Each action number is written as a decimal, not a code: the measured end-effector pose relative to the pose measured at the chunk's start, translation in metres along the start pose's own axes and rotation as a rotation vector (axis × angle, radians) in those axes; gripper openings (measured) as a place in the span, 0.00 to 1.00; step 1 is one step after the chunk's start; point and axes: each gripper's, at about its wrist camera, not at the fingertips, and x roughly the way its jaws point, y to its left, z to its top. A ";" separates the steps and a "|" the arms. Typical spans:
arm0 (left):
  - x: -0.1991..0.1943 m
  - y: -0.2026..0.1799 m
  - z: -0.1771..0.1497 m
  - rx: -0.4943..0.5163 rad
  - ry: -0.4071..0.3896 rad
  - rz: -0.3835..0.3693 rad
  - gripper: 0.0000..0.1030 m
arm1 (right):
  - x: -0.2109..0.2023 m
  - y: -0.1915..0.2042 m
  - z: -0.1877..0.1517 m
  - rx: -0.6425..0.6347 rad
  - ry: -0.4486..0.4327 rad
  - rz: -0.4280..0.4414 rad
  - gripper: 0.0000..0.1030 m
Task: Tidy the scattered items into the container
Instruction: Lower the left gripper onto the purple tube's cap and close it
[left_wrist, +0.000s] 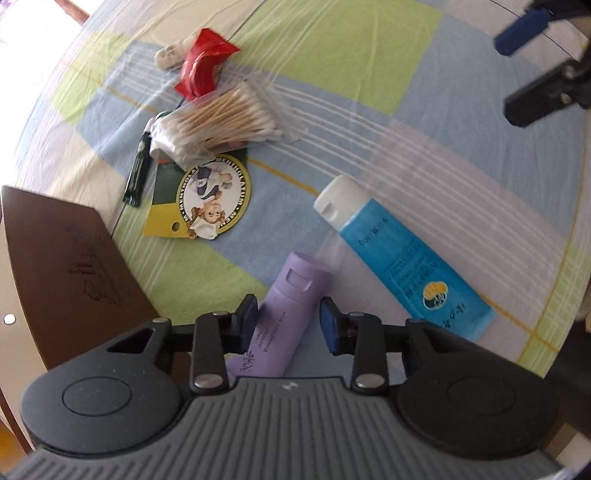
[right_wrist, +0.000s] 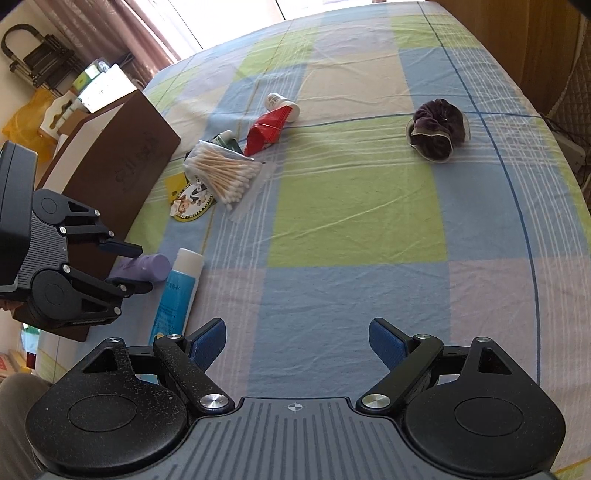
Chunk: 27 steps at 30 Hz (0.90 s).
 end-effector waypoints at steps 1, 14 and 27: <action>0.000 0.002 0.000 -0.050 0.002 -0.007 0.30 | 0.001 -0.001 0.000 0.006 0.001 -0.001 0.87; -0.012 -0.002 -0.053 -0.695 -0.028 -0.110 0.30 | 0.006 0.022 0.002 -0.036 -0.024 0.029 0.87; -0.015 0.018 -0.083 -1.059 -0.090 -0.150 0.29 | 0.057 0.080 -0.003 -0.140 -0.050 0.056 0.87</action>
